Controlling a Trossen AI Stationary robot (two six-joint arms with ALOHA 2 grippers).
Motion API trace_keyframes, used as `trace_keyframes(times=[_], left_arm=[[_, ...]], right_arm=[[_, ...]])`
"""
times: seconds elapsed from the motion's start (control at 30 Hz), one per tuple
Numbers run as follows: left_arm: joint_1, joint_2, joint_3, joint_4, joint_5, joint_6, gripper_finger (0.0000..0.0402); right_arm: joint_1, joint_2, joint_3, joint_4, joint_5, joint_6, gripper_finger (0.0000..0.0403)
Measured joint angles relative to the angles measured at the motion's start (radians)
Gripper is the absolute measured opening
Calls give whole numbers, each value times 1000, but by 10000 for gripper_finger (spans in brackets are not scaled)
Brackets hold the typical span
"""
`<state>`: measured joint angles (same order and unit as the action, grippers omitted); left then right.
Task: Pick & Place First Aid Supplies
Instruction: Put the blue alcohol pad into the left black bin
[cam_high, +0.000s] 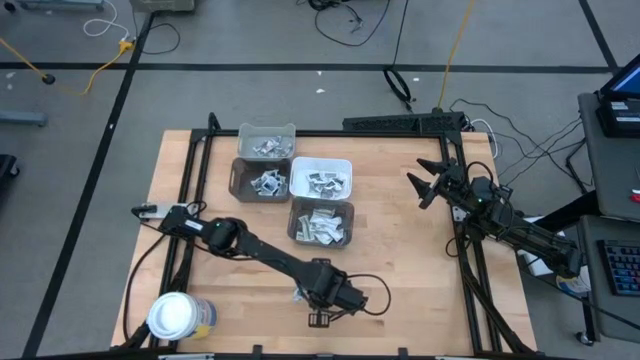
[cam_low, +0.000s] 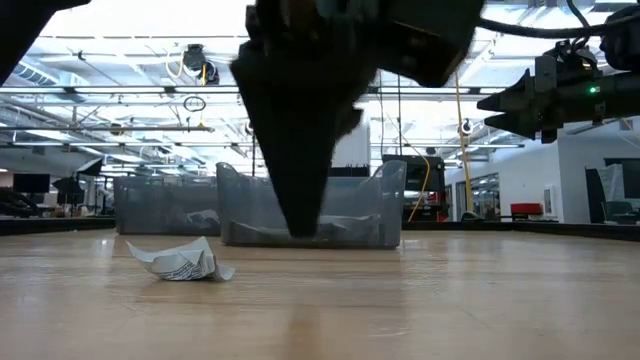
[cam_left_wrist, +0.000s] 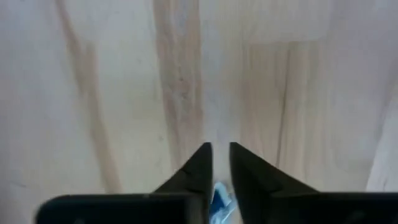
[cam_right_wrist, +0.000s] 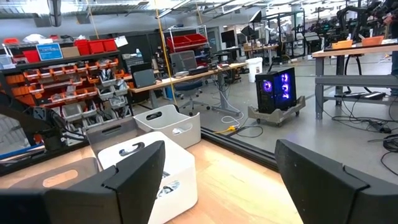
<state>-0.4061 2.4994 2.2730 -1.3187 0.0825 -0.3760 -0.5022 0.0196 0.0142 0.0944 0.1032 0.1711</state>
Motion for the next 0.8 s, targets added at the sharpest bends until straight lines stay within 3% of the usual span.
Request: trace_keyframes(times=[0.4, 0.63, 0.8], left_arm=[[0, -49, 0, -20, 15, 38, 247], [-4, -55, -33, -19, 18, 33, 287], [-9, -137, -180, 49, 51, 28, 285]], right_arm=[[0, 1, 0, 1, 0, 0, 297], [0, 1, 0, 1, 0, 0, 297], [0, 1, 0, 2, 0, 0, 297]])
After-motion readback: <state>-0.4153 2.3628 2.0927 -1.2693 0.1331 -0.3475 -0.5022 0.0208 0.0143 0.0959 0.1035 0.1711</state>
